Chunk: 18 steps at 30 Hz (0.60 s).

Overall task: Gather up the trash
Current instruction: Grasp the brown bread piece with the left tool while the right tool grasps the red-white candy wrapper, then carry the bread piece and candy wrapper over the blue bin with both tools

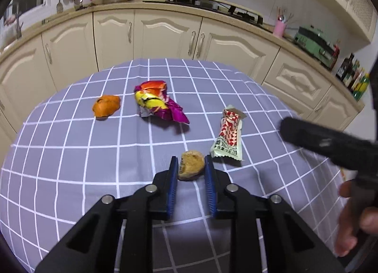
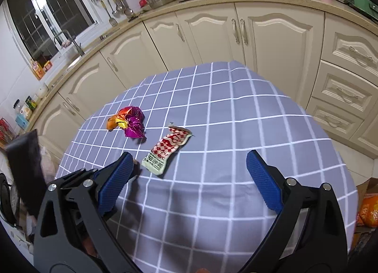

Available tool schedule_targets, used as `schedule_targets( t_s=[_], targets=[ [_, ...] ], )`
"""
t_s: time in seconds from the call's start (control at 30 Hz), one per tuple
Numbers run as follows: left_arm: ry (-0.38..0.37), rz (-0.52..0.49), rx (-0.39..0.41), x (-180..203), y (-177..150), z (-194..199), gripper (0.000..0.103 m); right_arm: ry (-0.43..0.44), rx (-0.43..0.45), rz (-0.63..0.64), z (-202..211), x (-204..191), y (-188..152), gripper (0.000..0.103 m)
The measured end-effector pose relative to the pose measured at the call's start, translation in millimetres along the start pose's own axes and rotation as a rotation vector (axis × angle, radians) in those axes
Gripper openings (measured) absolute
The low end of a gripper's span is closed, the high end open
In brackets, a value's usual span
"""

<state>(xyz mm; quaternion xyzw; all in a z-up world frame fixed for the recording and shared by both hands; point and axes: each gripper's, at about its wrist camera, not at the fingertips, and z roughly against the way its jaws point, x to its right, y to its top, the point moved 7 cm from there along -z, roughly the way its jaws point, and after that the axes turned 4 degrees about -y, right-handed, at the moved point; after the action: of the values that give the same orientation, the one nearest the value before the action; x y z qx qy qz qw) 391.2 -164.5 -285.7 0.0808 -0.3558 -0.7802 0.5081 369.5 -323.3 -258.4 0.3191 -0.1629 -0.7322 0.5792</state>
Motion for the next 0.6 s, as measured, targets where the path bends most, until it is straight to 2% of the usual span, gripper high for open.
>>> schedule_targets(
  t_s=[0.07,0.13,0.2,0.23,0.3,0.4,0.6],
  targets=[
    [0.006,0.026,0.014,-7,-1,4,0.021,-0.007,-0.019,0.005,-11,-8,0,0.092],
    [0.023,0.066,0.031,-17,-2,9,0.021,-0.026,-0.045,0.024,-27,-20,-1,0.085],
    [0.034,0.107,0.044,-28,-3,14,0.021,-0.075,-0.064,0.061,-42,-27,-3,0.071],
    [0.04,0.136,0.05,-35,-4,17,0.021,-0.127,-0.044,0.108,-45,-32,-3,0.069],
    [0.051,0.175,0.057,-46,-5,21,0.021,-0.206,-0.028,0.177,-47,-36,-6,0.039],
    [0.062,0.208,0.068,-55,-5,24,0.021,-0.205,-0.017,0.189,-40,-33,-11,0.018],
    [0.04,0.178,0.088,-48,-3,30,0.021,-0.112,-0.01,0.129,-7,-15,-29,0.014]
  ],
)
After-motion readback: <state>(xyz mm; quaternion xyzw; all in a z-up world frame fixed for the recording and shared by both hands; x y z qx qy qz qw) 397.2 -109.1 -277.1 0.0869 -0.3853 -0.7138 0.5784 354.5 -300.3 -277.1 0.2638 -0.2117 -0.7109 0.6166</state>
